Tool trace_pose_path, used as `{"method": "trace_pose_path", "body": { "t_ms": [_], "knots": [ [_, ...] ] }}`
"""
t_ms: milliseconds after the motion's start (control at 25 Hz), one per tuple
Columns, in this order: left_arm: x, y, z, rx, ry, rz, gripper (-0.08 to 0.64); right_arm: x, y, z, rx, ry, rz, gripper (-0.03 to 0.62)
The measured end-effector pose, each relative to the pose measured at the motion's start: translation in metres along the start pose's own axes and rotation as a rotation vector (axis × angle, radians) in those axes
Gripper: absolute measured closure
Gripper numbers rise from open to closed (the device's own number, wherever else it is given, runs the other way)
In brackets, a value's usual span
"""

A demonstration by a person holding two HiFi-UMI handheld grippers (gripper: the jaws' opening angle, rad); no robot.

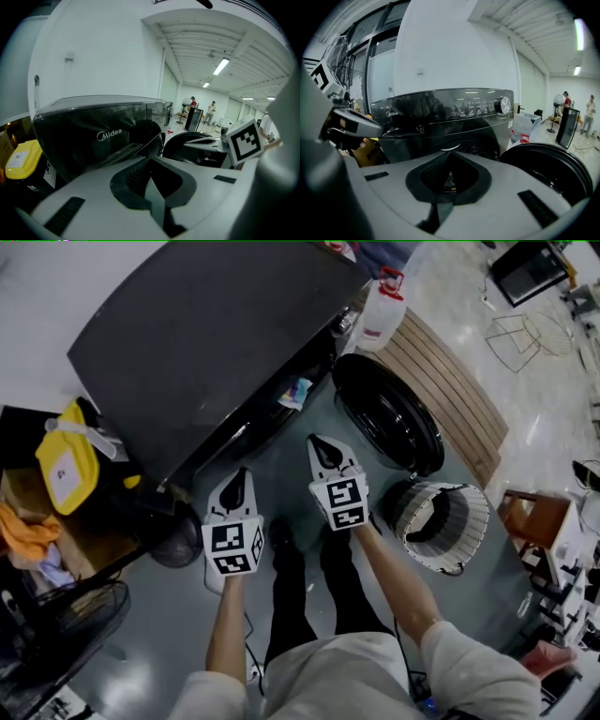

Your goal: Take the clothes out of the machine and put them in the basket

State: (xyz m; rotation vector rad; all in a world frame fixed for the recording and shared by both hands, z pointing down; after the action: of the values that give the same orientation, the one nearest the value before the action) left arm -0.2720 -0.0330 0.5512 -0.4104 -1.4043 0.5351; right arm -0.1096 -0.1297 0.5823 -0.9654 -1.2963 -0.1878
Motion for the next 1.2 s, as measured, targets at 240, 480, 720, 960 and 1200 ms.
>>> {"method": "trace_pose_path", "body": {
  "t_ms": [240,480,720,960,1200],
  "knots": [
    [0.011,-0.035,0.003,0.012,-0.005,-0.012,0.543,0.008,-0.046,-0.015,-0.006,0.029,-0.011,0.571],
    [0.061,-0.081,0.000,0.029,-0.010,-0.038,0.543,0.066,-0.100,-0.028,-0.001,0.049,-0.012,0.570],
    [0.119,-0.141,0.002,0.045,-0.011,-0.049,0.543,0.132,-0.164,-0.042,-0.001,0.067,-0.001,0.569],
    [0.155,-0.202,0.017,0.044,-0.035,-0.075,0.543,0.173,-0.238,-0.059,0.000,0.099,-0.003,0.569],
    [0.171,-0.245,0.027,0.055,-0.054,-0.116,0.543,0.186,-0.312,-0.073,-0.049,0.126,-0.013,0.227]
  ]
}}
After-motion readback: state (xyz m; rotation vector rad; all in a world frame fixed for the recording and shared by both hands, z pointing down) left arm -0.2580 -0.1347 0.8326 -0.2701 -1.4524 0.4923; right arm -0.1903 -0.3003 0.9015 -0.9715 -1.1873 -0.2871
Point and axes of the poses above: the fingertips, and each gripper's own axes: y backward along the fingers, z to its left, x out of its underside, the point moved 6 cm from there along y, backward along the fingers
